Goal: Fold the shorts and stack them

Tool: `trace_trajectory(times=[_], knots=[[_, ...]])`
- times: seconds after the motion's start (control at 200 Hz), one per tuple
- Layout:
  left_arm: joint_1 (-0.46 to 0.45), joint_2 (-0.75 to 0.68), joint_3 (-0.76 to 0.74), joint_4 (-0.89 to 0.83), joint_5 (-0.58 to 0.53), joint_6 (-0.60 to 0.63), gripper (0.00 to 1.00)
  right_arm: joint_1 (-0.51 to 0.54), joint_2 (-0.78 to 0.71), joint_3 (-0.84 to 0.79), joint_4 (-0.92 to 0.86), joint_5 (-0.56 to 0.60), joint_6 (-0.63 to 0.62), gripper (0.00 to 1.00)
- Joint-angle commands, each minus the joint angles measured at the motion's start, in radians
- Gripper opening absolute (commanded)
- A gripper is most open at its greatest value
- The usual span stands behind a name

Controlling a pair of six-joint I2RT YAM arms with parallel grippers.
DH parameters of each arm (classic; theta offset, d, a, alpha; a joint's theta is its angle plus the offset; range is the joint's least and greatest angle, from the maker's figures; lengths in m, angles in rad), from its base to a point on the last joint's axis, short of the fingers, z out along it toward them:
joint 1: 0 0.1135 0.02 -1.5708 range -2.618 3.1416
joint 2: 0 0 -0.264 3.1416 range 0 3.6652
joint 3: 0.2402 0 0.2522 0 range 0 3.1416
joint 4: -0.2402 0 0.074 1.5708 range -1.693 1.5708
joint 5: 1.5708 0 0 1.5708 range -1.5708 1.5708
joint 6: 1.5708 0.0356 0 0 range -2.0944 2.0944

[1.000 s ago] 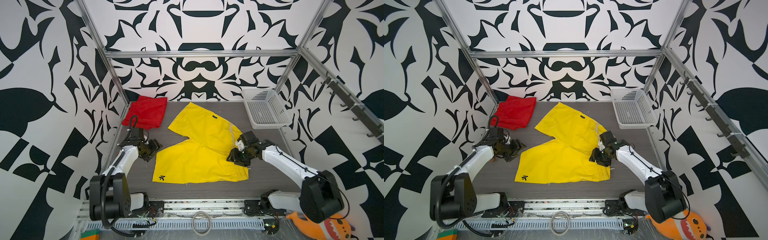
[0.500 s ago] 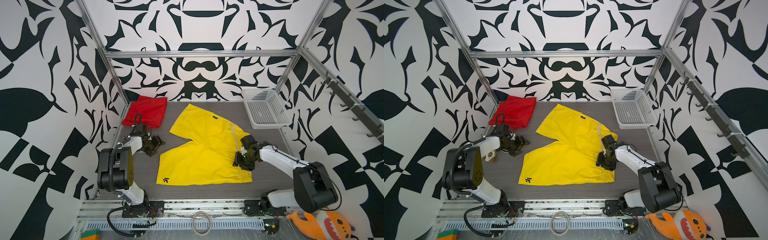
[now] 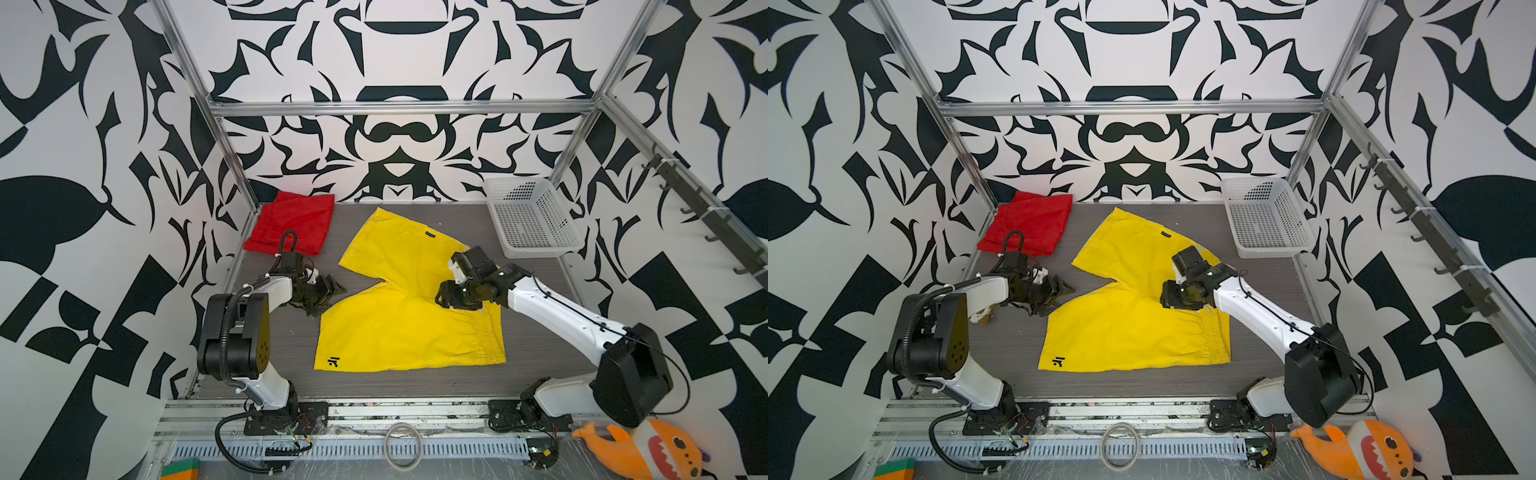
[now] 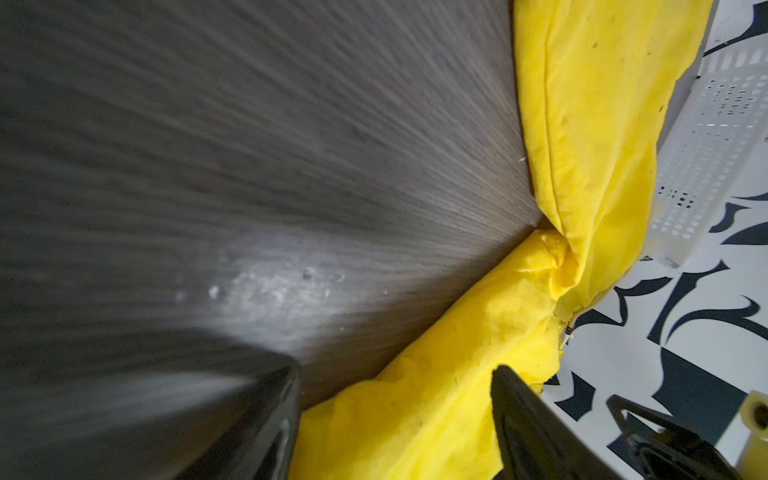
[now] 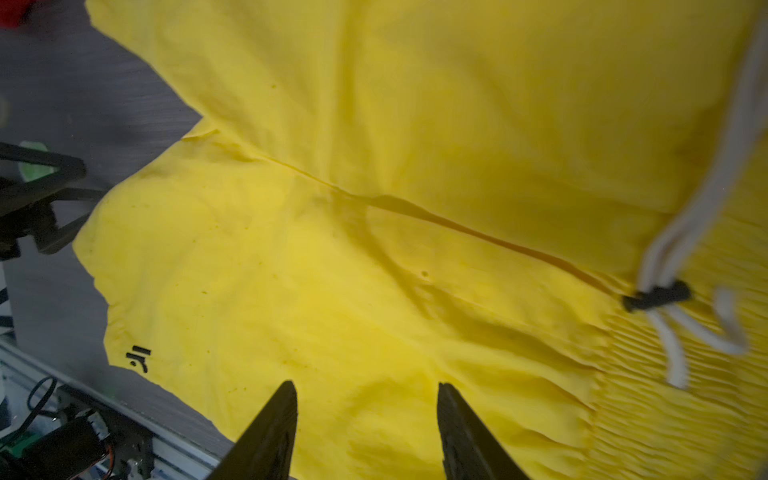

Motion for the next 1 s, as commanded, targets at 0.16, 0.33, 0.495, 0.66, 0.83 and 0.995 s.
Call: trace_trajectory(times=[0.16, 0.33, 0.495, 0.66, 0.83, 0.995], knots=[[-0.034, -0.085, -0.04, 0.029, 0.085, -0.03, 0.36, 0.095, 0.223, 0.035, 0.323, -0.091, 0.134, 0.57], [-0.097, -0.211, -0.018, 0.034, 0.021, 0.014, 0.04, 0.098, 0.279, 0.024, 0.422, -0.116, 0.161, 0.57], [-0.22, -0.341, -0.009, -0.01, -0.083, 0.159, 0.01, 0.098, 0.303, 0.016, 0.455, -0.123, 0.166, 0.57], [-0.245, -0.406, -0.029, -0.092, -0.26, 0.162, 0.35, 0.108, 0.299, 0.025, 0.47, -0.128, 0.154, 0.58], [-0.24, -0.318, 0.069, -0.224, -0.296, 0.34, 0.71, 0.132, 0.279, 0.053, 0.43, -0.077, 0.061, 0.59], [-0.24, -0.151, 0.251, -0.385, -0.232, 0.711, 0.76, 0.133, 0.215, 0.01, 0.443, -0.008, -0.022, 0.62]])
